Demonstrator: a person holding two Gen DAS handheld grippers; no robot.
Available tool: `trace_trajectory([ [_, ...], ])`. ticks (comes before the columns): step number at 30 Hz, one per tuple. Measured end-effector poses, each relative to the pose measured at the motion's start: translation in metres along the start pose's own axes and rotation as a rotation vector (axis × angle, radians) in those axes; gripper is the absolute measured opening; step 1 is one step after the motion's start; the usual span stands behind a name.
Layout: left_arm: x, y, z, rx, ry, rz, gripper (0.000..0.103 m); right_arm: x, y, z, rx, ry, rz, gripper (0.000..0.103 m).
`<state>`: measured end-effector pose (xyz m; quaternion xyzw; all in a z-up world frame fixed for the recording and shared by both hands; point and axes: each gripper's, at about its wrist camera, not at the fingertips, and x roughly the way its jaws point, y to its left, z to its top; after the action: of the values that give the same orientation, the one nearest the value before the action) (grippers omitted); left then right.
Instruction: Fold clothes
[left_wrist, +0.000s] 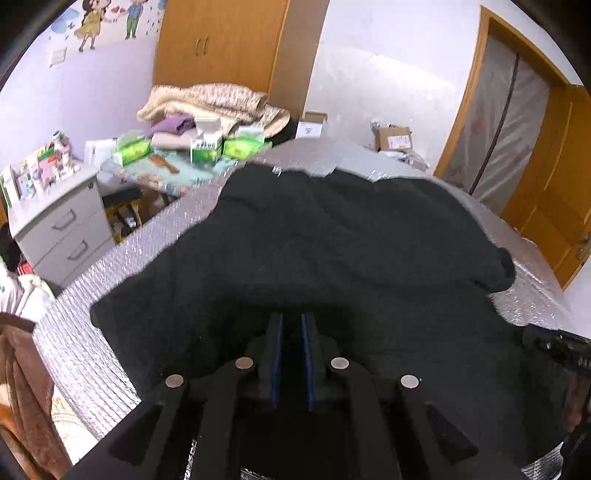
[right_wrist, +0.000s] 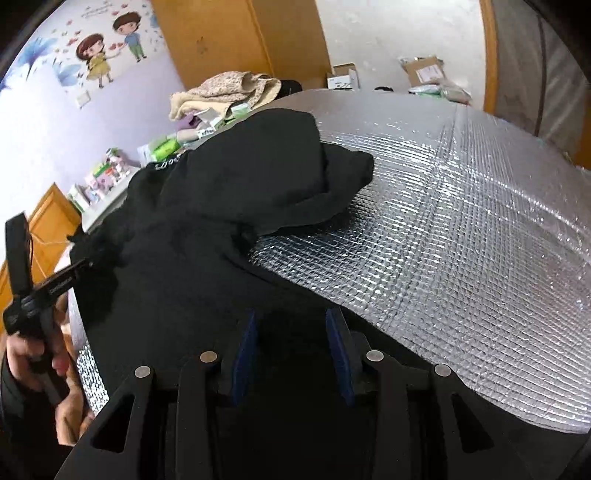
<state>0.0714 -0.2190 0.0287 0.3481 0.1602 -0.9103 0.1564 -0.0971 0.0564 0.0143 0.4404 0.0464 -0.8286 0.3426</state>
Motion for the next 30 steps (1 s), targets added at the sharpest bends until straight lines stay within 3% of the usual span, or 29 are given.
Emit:
trace_trajectory([
  [6, -0.003, -0.031, 0.01, 0.058, -0.036, -0.069, 0.01, -0.012, -0.014, 0.024, 0.1, -0.071, 0.026, 0.04],
  [9, 0.012, -0.043, 0.011, 0.059, 0.003, -0.102, 0.01, -0.012, -0.014, 0.033, 0.104, -0.075, 0.047, 0.04],
  [18, 0.043, -0.055, 0.008, 0.086, 0.045, -0.102, 0.01, -0.018, -0.035, 0.043, 0.191, -0.12, 0.047, 0.04],
  [30, 0.049, -0.05, 0.004, 0.06, 0.063, -0.125, 0.01, 0.028, -0.062, 0.08, 0.355, -0.034, 0.179, 0.04],
])
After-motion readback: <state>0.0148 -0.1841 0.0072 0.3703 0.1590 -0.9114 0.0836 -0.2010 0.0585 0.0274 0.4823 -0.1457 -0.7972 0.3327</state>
